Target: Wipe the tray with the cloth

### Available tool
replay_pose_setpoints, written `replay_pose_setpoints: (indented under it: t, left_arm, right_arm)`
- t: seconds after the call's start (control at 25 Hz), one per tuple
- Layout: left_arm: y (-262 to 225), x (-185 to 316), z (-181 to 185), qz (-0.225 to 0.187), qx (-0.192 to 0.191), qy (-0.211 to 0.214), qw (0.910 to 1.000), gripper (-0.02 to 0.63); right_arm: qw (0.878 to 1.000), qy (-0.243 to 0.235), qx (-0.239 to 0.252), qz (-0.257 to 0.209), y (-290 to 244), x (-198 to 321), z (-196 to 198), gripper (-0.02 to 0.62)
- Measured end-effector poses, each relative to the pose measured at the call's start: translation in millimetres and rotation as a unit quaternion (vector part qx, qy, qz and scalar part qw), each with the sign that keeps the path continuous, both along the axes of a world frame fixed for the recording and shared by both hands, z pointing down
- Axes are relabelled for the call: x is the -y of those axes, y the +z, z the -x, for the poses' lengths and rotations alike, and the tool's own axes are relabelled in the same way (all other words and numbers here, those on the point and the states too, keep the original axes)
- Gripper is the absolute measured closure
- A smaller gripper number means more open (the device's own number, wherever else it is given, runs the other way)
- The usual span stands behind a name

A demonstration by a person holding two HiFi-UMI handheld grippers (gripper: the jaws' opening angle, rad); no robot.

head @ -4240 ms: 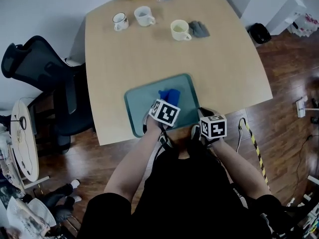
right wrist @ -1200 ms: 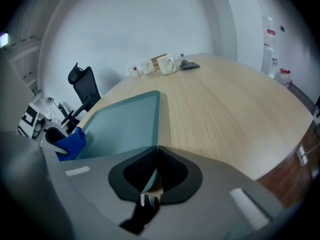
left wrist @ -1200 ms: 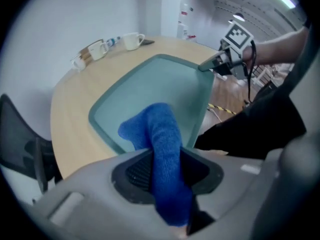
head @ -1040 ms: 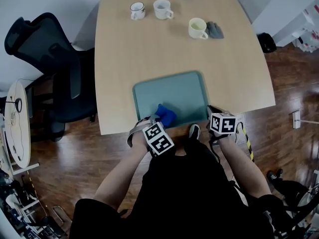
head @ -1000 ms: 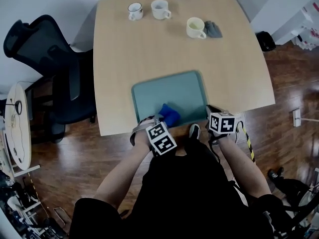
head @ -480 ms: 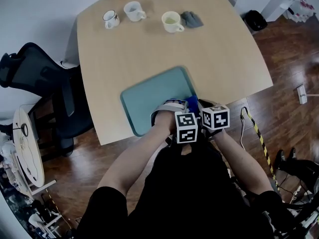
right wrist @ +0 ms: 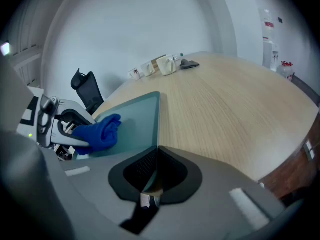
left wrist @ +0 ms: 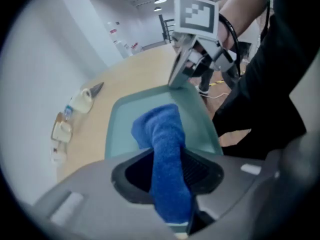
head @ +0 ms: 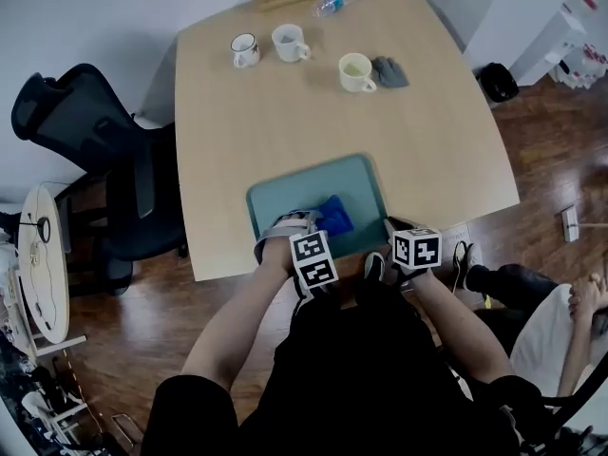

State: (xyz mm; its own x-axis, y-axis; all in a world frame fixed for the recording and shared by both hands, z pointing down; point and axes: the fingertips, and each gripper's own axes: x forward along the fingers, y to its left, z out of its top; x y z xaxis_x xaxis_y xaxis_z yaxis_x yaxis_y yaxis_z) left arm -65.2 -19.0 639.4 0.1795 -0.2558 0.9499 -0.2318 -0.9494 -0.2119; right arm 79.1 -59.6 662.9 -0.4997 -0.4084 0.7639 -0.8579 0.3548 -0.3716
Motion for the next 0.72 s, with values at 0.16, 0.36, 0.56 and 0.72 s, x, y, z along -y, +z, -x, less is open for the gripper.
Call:
replay_pose_setpoints:
  t: [0.16, 0.36, 0.56, 0.72]
  left_arm:
    - [-5, 25, 92, -0.014, 0.023, -0.090, 0.9955, 0.460]
    - [-38, 96, 114, -0.065, 0.001, -0.147, 0.9871, 0.460]
    - [-43, 154, 21, -0.085, -0.002, -0.050, 0.9951, 0.460]
    - [-7, 161, -32, -0.054, 0.051, 0.014, 0.9971, 0.460]
  right_arm:
    - [1.000, -0.006, -0.011, 0.002, 0, -2, 1, 0.580]
    - [1.000, -0.009, -0.020, -0.002, -1, 1, 1, 0.580]
    - [1.000, -0.006, -0.027, -0.001, -1, -2, 6, 0.580]
    - [1.000, -0.003, -0.021, 0.000, -3, -3, 10, 0.580]
